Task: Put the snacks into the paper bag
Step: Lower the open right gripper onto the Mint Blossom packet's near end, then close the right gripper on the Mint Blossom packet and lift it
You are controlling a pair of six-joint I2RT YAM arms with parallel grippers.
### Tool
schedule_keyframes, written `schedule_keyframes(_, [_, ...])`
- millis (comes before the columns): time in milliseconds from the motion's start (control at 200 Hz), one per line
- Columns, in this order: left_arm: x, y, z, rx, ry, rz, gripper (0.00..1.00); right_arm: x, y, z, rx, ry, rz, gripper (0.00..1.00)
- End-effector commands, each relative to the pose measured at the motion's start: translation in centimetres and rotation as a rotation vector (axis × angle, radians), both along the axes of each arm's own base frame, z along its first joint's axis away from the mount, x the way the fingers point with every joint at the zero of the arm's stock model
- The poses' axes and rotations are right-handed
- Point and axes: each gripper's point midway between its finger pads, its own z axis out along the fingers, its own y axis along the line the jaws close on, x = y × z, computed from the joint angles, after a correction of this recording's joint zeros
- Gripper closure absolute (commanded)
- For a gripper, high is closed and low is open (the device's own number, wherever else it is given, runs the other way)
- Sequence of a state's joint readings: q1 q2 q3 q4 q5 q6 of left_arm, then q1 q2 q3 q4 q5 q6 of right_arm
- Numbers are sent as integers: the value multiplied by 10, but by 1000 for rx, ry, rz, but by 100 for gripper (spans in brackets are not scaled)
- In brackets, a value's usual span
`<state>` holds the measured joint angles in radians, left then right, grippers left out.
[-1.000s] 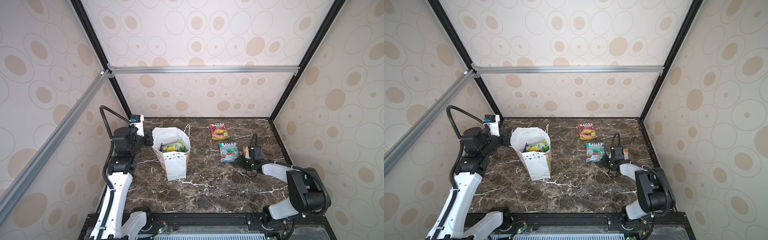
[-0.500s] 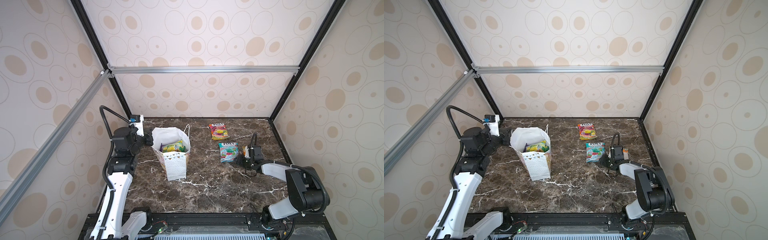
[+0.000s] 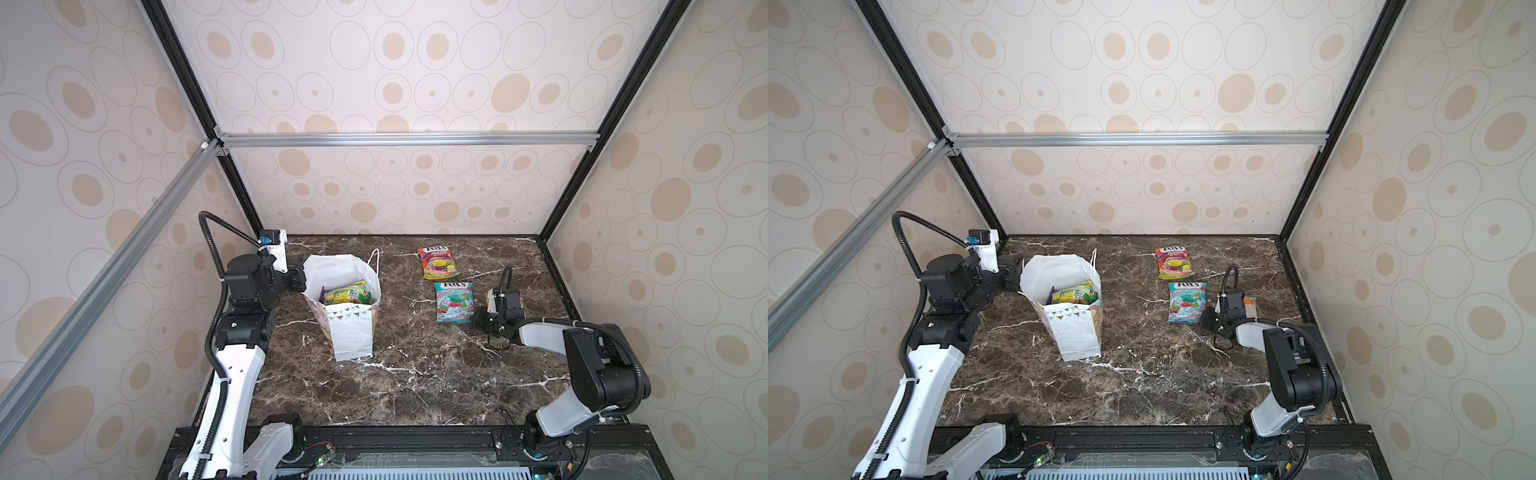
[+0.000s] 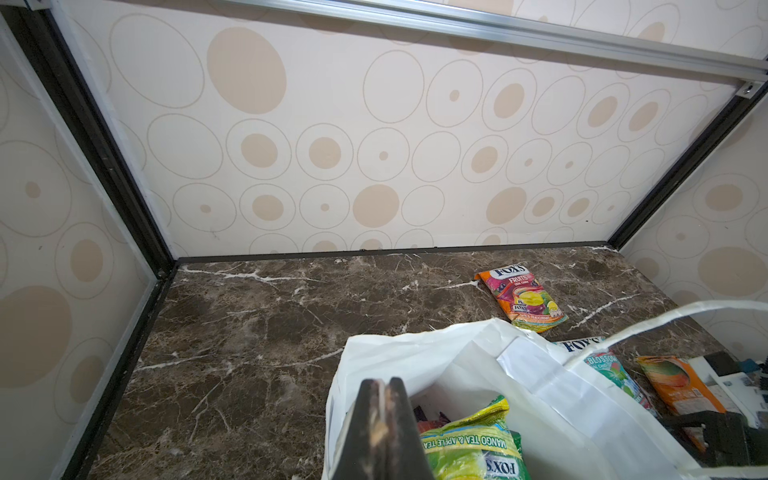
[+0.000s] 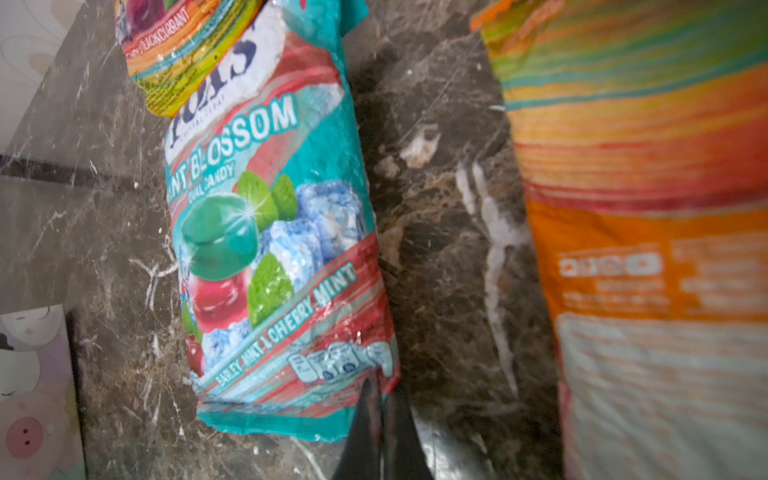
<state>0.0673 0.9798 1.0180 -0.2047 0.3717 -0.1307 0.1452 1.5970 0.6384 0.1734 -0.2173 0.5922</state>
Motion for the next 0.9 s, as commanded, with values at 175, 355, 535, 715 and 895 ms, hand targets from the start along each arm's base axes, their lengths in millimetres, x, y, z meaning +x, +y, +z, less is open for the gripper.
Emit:
schedule_keyframes(175, [-5,1,19,19,-45,1,100,-1,-2,19,-11,-41,6,100])
schedule_keyframes(355, [-6,0,20,15,-49,-3,100,-6,-3,36,-7,-78,7,100])
schedule_keyframes(535, [-7,0,22,16,-55,-4,100,-6,2,51,10,-106,33,100])
schedule_keyframes(715, [-8,1,24,16,-60,-3,100,-8,1,69,-1,-135,49,100])
schedule_keyframes(895, [-10,2,26,23,-70,6,100,-7,12,92,40,-183,91,100])
